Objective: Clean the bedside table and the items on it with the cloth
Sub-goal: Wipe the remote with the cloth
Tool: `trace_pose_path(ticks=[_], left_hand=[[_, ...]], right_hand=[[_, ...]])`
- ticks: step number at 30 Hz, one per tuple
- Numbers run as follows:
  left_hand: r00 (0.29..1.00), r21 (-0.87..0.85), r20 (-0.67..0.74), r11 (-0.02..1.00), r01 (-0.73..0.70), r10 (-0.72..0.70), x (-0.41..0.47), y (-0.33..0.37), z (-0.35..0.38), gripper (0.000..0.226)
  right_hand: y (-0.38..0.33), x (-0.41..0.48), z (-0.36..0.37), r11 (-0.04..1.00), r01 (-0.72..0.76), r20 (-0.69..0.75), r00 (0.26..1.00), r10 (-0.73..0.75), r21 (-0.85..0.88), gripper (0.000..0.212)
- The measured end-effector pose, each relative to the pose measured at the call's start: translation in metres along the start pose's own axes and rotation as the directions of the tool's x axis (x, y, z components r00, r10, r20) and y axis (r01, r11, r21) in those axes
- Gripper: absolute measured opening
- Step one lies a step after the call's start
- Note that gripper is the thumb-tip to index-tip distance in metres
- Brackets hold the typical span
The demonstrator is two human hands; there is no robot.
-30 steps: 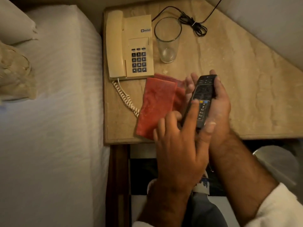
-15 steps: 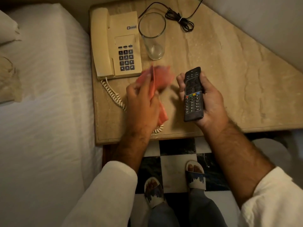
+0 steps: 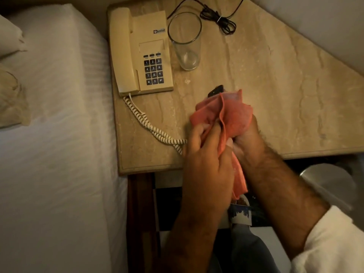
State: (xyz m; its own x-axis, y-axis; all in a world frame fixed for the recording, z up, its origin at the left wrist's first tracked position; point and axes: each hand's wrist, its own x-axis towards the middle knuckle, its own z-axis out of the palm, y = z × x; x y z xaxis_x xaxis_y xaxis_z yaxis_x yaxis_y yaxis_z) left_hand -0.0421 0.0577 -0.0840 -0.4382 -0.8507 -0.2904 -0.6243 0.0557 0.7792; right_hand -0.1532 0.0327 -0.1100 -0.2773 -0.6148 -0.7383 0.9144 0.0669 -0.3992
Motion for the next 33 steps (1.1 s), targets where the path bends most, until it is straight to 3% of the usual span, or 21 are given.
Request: trace_pose_path(ticks=[4, 7, 10, 15, 19, 21, 24, 26, 28, 31, 33], left_hand=[[0.998, 0.192, -0.037, 0.98, 0.048, -0.041, 0.059, -0.002, -0.003, 0.041], [0.996, 0.229, 0.024, 0.971, 0.075, -0.083, 0.095, 0.0, -0.001, 0.041], [0.997, 0.15, 0.06, 0.988, 0.037, -0.047, 0.079, -0.001, 0.002, 0.041], [0.998, -0.02, 0.054, 0.999, -0.041, 0.042, 0.005, 0.0, 0.003, 0.051], [1.0, 0.193, -0.003, 0.981, 0.0, 0.0, 0.043, -0.002, 0.007, 0.042], [0.998, 0.27, 0.002, 0.961, 0.058, -0.061, 0.074, -0.004, 0.005, 0.04], [0.993, 0.165, 0.064, 0.982, 0.087, -0.099, 0.079, -0.005, 0.007, 0.036], [0.994, 0.049, 0.094, 0.997, 0.059, -0.063, 0.05, -0.001, 0.003, 0.034], [0.992, -0.03, 0.126, 0.999, 0.02, -0.016, 0.016, -0.001, -0.005, 0.033], [0.979, -0.101, 0.172, 0.986, 0.131, -0.112, -0.004, -0.009, -0.015, 0.032], [0.969, -0.178, 0.102, 0.954, 0.241, -0.226, 0.004, -0.012, -0.021, 0.033]], right_hand=[[0.028, -0.012, -0.003, 0.998, -0.017, -0.031, 0.999, 0.015, -0.058, 0.025], [0.036, -0.013, -0.003, 0.999, -0.049, 0.0, 0.999, 0.049, 0.018, 0.042], [0.019, 0.004, -0.002, 0.999, 0.041, -0.068, 0.997, -0.039, 0.021, 0.029], [-0.008, 0.015, -0.008, 0.997, 0.066, -0.052, 0.997, -0.064, 0.037, 0.048], [0.022, -0.005, -0.019, 0.997, 0.02, -0.091, 0.995, -0.028, -0.08, 0.034], [0.038, -0.013, -0.015, 0.998, -0.002, -0.055, 0.998, -0.002, -0.059, 0.032], [0.033, -0.005, -0.012, 0.996, 0.048, -0.074, 0.996, -0.054, -0.074, 0.031], [0.013, 0.009, -0.012, 0.995, 0.087, -0.144, 0.985, -0.094, -0.056, 0.034], [-0.004, 0.019, -0.013, 0.995, 0.092, -0.109, 0.99, -0.094, -0.027, 0.031], [-0.014, 0.032, -0.017, 0.951, 0.157, -0.059, 0.982, -0.179, -0.264, 0.028], [-0.012, 0.036, -0.015, 0.881, 0.189, -0.016, 0.976, -0.217, -0.433, 0.023]])
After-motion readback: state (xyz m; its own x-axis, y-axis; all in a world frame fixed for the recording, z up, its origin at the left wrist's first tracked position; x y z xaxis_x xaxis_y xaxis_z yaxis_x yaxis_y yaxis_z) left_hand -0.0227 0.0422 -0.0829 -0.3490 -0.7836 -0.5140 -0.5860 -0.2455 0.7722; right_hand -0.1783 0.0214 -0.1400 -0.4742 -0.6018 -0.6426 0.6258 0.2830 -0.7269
